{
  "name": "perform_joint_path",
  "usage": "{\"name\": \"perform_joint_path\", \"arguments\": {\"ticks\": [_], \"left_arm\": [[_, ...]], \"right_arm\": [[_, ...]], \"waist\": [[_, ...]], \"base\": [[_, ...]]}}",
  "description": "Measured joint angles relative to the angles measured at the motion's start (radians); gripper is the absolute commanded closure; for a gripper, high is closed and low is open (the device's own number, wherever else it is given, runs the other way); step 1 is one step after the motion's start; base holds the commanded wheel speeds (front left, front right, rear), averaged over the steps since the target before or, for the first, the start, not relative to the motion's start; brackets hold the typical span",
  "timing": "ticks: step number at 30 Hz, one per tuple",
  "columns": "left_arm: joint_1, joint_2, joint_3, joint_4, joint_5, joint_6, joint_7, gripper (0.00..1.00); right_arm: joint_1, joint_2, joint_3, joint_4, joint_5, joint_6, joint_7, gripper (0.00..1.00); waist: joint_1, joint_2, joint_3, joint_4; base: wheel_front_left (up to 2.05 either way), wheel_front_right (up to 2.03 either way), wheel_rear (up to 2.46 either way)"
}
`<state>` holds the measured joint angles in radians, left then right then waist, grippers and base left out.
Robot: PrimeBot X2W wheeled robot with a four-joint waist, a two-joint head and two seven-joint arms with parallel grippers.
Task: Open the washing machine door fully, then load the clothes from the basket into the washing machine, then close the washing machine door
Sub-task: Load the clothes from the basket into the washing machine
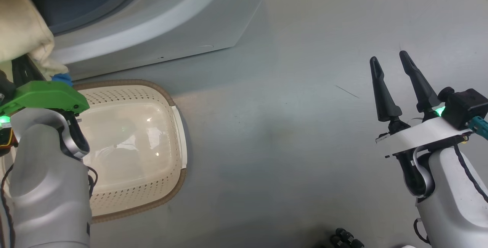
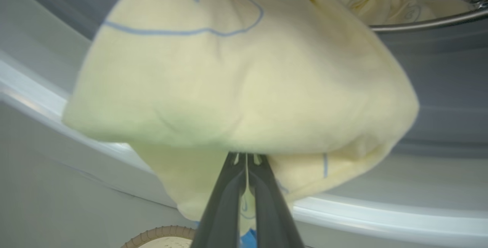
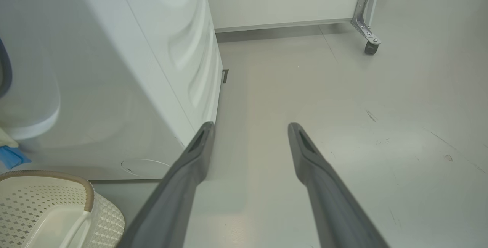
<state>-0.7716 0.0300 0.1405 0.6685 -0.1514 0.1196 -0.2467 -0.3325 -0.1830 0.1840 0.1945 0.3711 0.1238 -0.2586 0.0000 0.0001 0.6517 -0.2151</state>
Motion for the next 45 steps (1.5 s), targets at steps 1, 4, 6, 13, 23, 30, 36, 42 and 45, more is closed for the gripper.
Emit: {"name": "perform_joint_path", "arguments": {"ticks": [1,4,6,13,23,30,36,42,45], "left_arm": [[0.003,-0.002,-0.001,-0.008,0.000,0.000,0.000,1.00],[0.014,-0.004,-0.009,-0.031,-0.008,-0.004,0.000,1.00],[0.021,-0.005,-0.015,-0.047,-0.008,-0.007,0.000,1.00],[0.053,-0.004,-0.047,-0.102,-0.034,-0.013,0.000,1.00],[0.100,-0.004,-0.112,-0.173,-0.072,-0.017,-0.002,1.00],[0.132,-0.004,-0.157,-0.212,-0.111,-0.017,-0.009,1.00],[0.138,-0.004,-0.175,-0.260,-0.112,-0.015,-0.009,1.00],[0.141,-0.004,-0.174,-0.292,-0.095,-0.008,-0.009,1.00],[0.137,-0.001,-0.170,-0.300,-0.039,-0.007,-0.009,1.00]], "right_arm": [[0.000,0.000,-0.001,0.000,0.000,0.000,0.000,0.00],[0.000,0.000,-0.004,0.000,0.000,0.000,0.000,0.00],[0.001,0.000,-0.005,0.000,0.000,0.000,0.000,0.00],[0.001,0.001,-0.013,0.000,0.000,0.000,0.000,0.00],[0.002,0.002,-0.013,-0.001,0.000,0.000,0.000,0.00],[0.002,0.004,-0.010,-0.001,0.000,0.000,0.000,0.00],[0.002,0.007,-0.010,0.000,0.000,0.000,0.000,0.00],[0.002,0.012,-0.006,0.000,0.000,0.000,0.000,0.00],[0.002,0.015,-0.001,0.000,0.000,0.000,0.000,0.00]], "waist": [[0.0000,0.0000,-0.001,0.001],[0.0000,0.0000,-0.002,0.005],[0.0000,0.0000,-0.002,0.007],[0.0000,0.0000,-0.005,0.014],[0.0000,0.0000,-0.007,0.026],[0.0000,0.0000,-0.008,0.029],[0.0000,0.0000,-0.011,0.030],[0.0000,0.0000,-0.016,0.029],[0.0000,0.0000,-0.017,0.026]], "base": [[0.00,0.00,0.00],[0.00,0.00,0.00],[0.00,0.00,0.00],[0.00,0.00,0.00],[0.00,0.00,0.00],[0.00,0.00,0.00],[0.00,0.00,0.00],[0.00,0.00,0.00],[0.00,0.00,0.00]]}}
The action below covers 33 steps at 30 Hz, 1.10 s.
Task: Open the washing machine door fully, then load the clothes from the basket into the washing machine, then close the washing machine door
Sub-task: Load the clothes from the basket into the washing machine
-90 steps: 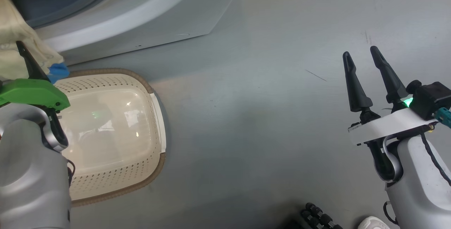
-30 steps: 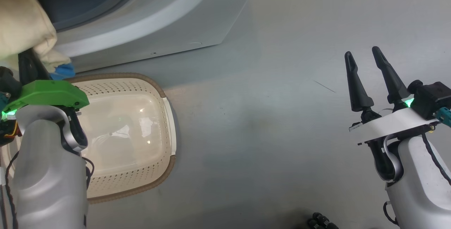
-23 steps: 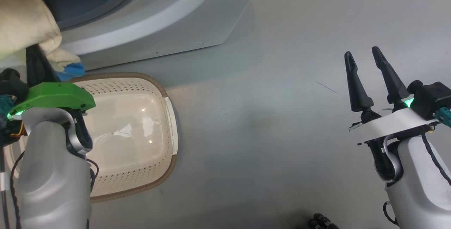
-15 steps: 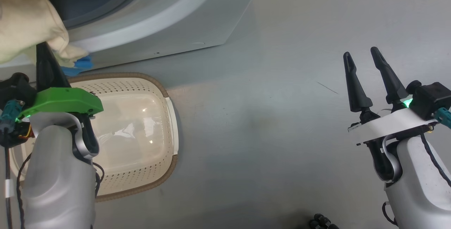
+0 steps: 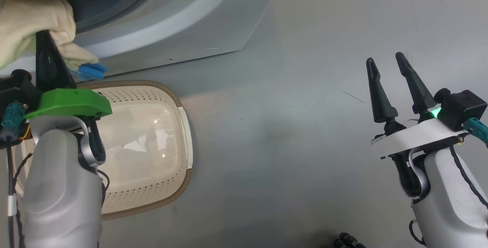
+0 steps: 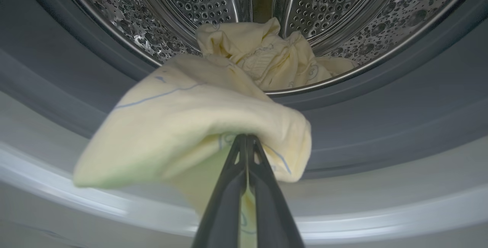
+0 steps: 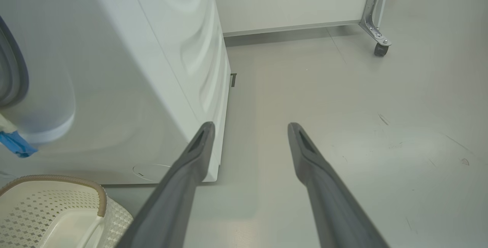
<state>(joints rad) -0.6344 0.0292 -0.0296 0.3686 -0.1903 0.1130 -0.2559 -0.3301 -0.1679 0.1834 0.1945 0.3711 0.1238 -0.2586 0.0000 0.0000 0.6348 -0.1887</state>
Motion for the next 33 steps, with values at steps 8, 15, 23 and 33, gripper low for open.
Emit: {"name": "perform_joint_path", "arguments": {"ticks": [8,15,23,33], "left_arm": [[-0.052,0.043,0.020,0.012,0.037,0.004,0.011,1.00],[-0.146,0.067,0.043,0.061,0.062,0.004,0.041,1.00],[-0.256,0.117,0.063,0.128,0.105,0.004,0.072,1.00],[-0.389,0.154,0.082,0.179,0.146,0.005,0.099,1.00]], "right_arm": [[0.000,0.020,0.036,0.006,0.002,0.000,0.000,0.00],[0.000,0.031,0.058,0.016,0.009,0.000,0.000,0.00],[0.000,0.042,0.085,0.028,0.013,0.000,0.000,0.00],[0.002,0.044,0.100,0.035,0.020,0.000,0.000,0.00]], "waist": [[0.0000,0.0000,-0.002,-0.025],[0.0000,0.0000,-0.002,-0.062],[0.0000,0.0000,-0.001,-0.116],[0.0000,0.0000,0.012,-0.174]], "base": [[0.00,0.00,0.00],[0.00,0.00,0.00],[0.00,0.00,0.00],[0.00,0.00,0.00]]}}
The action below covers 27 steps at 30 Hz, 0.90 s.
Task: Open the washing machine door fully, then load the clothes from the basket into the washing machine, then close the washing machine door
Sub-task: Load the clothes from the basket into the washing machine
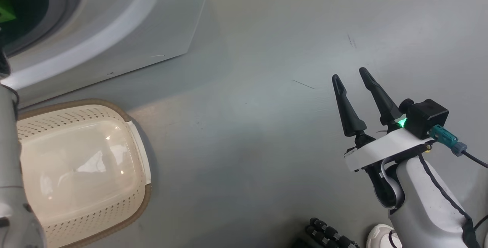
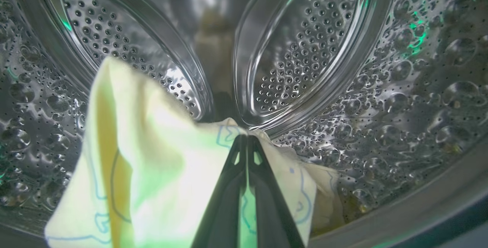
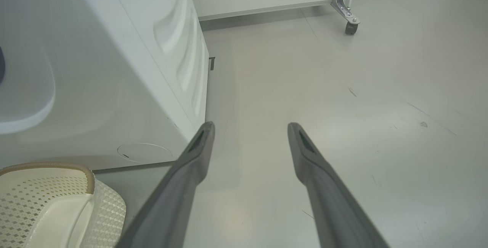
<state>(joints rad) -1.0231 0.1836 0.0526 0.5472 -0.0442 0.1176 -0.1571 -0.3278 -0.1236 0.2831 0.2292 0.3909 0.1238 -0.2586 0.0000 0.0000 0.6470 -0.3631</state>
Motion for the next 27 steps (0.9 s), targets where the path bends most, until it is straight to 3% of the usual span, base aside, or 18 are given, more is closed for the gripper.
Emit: {"name": "perform_joint_path", "arguments": {"ticks": [19,27], "left_arm": [[-0.213,0.105,0.042,0.135,0.055,0.000,0.020,1.00],[-0.298,0.117,0.084,0.145,0.062,0.000,-0.041,1.00]], "right_arm": [[0.001,-0.002,0.023,0.001,0.007,0.000,0.000,0.00],[0.001,-0.007,0.031,0.001,0.008,0.000,0.000,0.00]], "waist": [[0.0000,0.0000,0.073,-0.063],[0.0000,0.0000,0.090,-0.083]], "base": [[0.00,0.00,0.00],[0.00,0.00,0.00]]}}
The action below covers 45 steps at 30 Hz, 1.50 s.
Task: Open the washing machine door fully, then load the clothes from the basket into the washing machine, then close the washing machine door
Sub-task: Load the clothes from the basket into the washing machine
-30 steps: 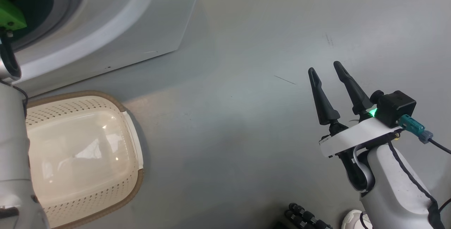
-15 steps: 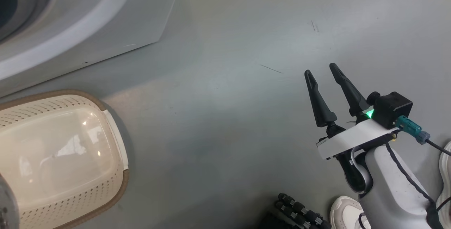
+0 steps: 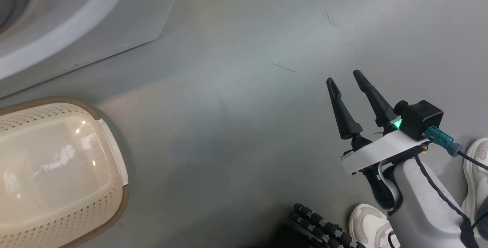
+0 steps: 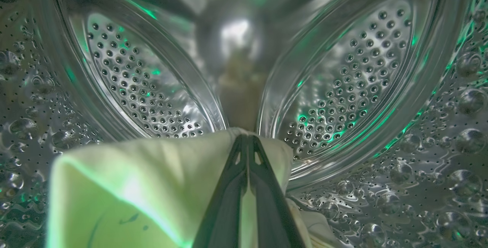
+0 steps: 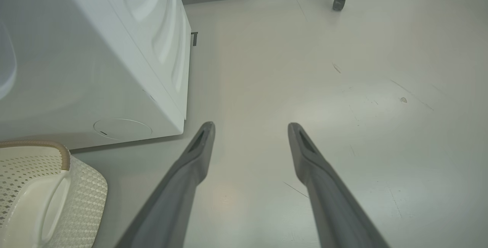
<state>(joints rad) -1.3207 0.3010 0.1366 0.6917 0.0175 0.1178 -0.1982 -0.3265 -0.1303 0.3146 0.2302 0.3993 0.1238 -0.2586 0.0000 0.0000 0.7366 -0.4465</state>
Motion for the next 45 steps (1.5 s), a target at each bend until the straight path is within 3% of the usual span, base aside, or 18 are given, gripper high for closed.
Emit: {"name": "perform_joint_path", "arguments": {"ticks": [10,12,13,14,15,16,17,27,45], "left_arm": [[-0.027,0.011,0.038,0.101,0.022,0.004,-0.013,1.00],[-0.027,0.010,0.037,0.125,0.028,0.004,-0.012,0.84],[-0.027,0.010,0.036,0.135,0.028,0.004,-0.010,0.64],[-0.027,0.009,0.036,0.145,0.030,0.004,-0.005,0.56],[-0.027,0.007,0.036,0.153,0.030,0.004,-0.005,0.39],[-0.027,0.004,0.036,0.159,0.030,0.004,-0.005,0.13],[-0.027,-0.001,0.037,0.166,0.030,0.004,-0.007,0.00],[-0.023,-0.026,0.037,0.244,0.051,0.004,-0.010,0.00],[0.043,-0.125,0.063,0.313,0.033,0.004,-0.048,0.00]], "right_arm": [[0.021,-0.007,-0.001,0.004,0.000,0.000,0.000,0.00],[0.022,-0.010,-0.004,0.005,0.000,0.000,0.000,0.00],[0.024,-0.010,-0.005,0.005,0.000,0.000,0.000,0.00],[0.026,-0.010,-0.006,0.005,0.000,0.000,0.000,0.00],[0.028,-0.010,-0.007,0.007,0.000,0.000,0.000,0.00],[0.029,-0.009,-0.009,0.008,0.000,0.000,0.000,0.00],[0.031,-0.009,-0.015,0.010,0.000,0.000,0.000,0.00],[0.031,-0.008,-0.025,0.011,0.000,0.000,0.000,0.00],[0.029,-0.010,-0.064,0.011,0.000,0.000,0.000,0.00]], "waist": [[0.0000,0.0000,0.006,-0.020],[0.0000,0.0000,0.006,-0.021],[0.0000,0.0000,0.005,-0.021],[0.0000,0.0000,0.005,-0.020],[0.0000,0.0000,0.004,-0.020],[0.0000,0.0000,0.003,-0.019],[0.0000,0.0000,0.001,-0.018],[0.0000,0.0000,-0.032,-0.001],[0.0000,0.0000,-0.110,0.060]], "base": [[0.00,0.00,0.00],[0.00,0.00,0.00],[0.00,0.00,0.00],[0.00,0.00,0.00],[0.00,0.00,0.00],[0.00,0.00,0.00],[0.00,0.00,0.00],[0.00,0.00,0.00],[0.00,0.00,0.00]]}}
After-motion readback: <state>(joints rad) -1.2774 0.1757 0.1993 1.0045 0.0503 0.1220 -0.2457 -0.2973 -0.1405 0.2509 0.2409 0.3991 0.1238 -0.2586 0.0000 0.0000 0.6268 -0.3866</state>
